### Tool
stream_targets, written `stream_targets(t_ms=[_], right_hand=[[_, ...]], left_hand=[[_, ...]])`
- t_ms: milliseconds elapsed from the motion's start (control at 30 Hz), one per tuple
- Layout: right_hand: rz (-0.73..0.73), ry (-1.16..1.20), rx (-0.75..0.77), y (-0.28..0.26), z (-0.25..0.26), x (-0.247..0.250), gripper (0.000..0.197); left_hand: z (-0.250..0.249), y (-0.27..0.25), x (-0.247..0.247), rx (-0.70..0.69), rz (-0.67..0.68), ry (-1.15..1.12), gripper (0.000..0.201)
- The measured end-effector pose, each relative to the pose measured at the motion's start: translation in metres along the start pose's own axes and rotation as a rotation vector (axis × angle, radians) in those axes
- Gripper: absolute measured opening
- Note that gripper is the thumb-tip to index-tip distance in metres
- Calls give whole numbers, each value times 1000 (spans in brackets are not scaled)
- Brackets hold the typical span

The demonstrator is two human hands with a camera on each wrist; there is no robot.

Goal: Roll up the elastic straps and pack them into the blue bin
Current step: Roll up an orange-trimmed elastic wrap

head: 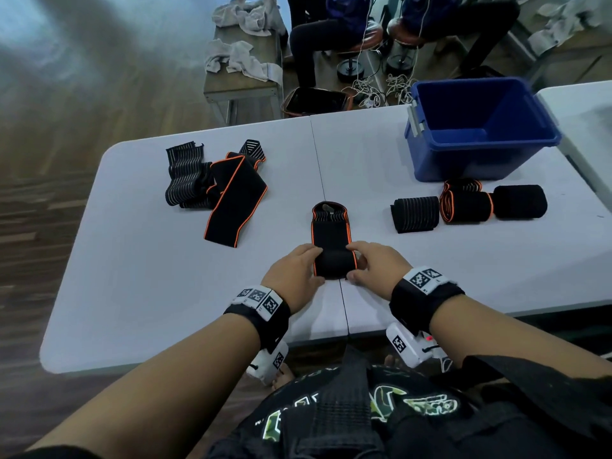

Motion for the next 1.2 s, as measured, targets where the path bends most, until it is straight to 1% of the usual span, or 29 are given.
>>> stream_targets(t_ms=[100, 167, 200, 267, 333, 433, 533, 600, 667, 767, 867, 967, 1067, 1100, 1133, 1200], right_hand=[[-12, 53, 10, -1, 2, 4, 43], [-33, 83, -6, -3, 3, 6, 31], [-51, 105, -26, -3, 2, 6, 29], [-88, 134, -58, -1, 0, 5, 33], [-107, 130, -78, 1, 0, 3, 40], [-83, 54, -112, 0, 1, -1, 49], [-75, 33, -141, -3, 3, -5, 50], [-97, 59, -149, -5, 4, -7, 47], [-136, 98, -147, -8, 4, -8, 43], [-198, 169, -142, -12, 6, -8, 32], [-237, 222, -144, -16, 7, -7, 28], [-291, 255, -175, -22, 1, -1, 28], [-368, 168, -191, -33, -11, 11, 29], [-374, 127, -188, -39, -15, 15, 32], [-369, 91, -185, -43, -20, 17, 39], [-356, 51, -202, -54, -30, 21, 62]], left_hand=[[2, 0, 2, 116, 17, -148, 58], [3, 0, 2, 173, -5, -250, 49], [3, 0, 2, 202, -20, -308, 42], [2, 1, 2, 269, -29, -398, 30], [0, 3, 1, 310, -26, -419, 24], [3, 6, -3, 358, 23, -397, 26], [9, 9, -8, 397, 40, -388, 27], [11, 9, -7, 395, 22, -381, 26], [11, 9, -4, 361, -17, -369, 23], [11, 9, -2, 305, -56, -356, 25], [11, 10, -3, 307, -48, -386, 23], [2, 17, -5, 281, -15, -398, 16], [-20, 26, -7, 226, 45, -399, 13], [-30, 29, -8, 200, 63, -388, 13], [-40, 32, -9, 170, 75, -368, 14], [-60, 39, -12, 116, 89, -324, 16]])
Point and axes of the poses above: each hand's wrist, its own y-axis towards the middle knuckle, its own x-axis out of the back of the hand, z = x × y, the point moved 2 cm from there along y, towards the middle knuckle, and after that the axes turned 14 degrees about y, right-handed, at the moved point
